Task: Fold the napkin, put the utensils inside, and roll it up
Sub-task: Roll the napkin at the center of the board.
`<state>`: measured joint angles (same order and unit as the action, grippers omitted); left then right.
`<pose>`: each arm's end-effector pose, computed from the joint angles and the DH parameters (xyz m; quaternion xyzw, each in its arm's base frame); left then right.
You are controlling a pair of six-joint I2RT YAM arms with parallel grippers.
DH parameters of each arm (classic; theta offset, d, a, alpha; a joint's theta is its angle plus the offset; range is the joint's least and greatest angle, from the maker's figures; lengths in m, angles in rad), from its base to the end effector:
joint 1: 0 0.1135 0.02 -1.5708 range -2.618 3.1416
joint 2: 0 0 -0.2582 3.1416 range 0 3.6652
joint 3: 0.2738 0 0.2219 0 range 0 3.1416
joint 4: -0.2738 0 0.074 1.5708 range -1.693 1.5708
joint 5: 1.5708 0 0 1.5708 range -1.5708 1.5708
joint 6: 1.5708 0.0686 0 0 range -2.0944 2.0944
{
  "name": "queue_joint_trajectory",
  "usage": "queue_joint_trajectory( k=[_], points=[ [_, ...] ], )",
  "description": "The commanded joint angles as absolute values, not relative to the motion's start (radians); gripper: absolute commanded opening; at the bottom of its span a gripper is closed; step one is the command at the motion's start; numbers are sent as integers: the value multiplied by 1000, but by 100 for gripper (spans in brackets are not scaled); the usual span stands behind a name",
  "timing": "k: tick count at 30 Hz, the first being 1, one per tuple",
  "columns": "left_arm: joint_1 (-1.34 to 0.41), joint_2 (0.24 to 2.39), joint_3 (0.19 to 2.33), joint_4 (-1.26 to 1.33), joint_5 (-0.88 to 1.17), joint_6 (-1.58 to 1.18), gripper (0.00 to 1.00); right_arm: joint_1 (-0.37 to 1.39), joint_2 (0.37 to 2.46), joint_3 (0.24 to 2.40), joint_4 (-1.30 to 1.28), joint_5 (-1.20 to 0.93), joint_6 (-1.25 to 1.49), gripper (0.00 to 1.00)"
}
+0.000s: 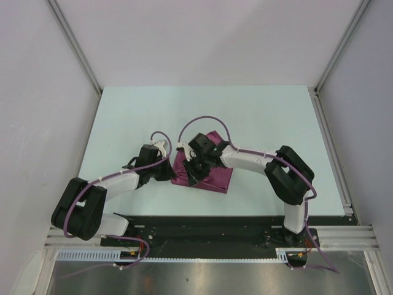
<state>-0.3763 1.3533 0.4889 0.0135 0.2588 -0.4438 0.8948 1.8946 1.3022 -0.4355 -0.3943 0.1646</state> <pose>0.2178 -0.1049 0.1366 0.0141 0.9291 -0.2500 0.2722 0.2196 0.3159 0.1712 -0.3864 0.8637 0.2957 0.1316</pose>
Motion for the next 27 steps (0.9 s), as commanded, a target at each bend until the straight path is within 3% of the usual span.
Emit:
queue_joint_trajectory(
  k=[1, 27],
  points=[
    [-368, 1361, 517, 11, 261, -433, 0, 899, 1913, 1342, -399, -400, 169, 23],
    [-368, 1350, 525, 23, 264, -442, 0, 839, 2002, 1328, -336, -362, 172, 22]
  ],
)
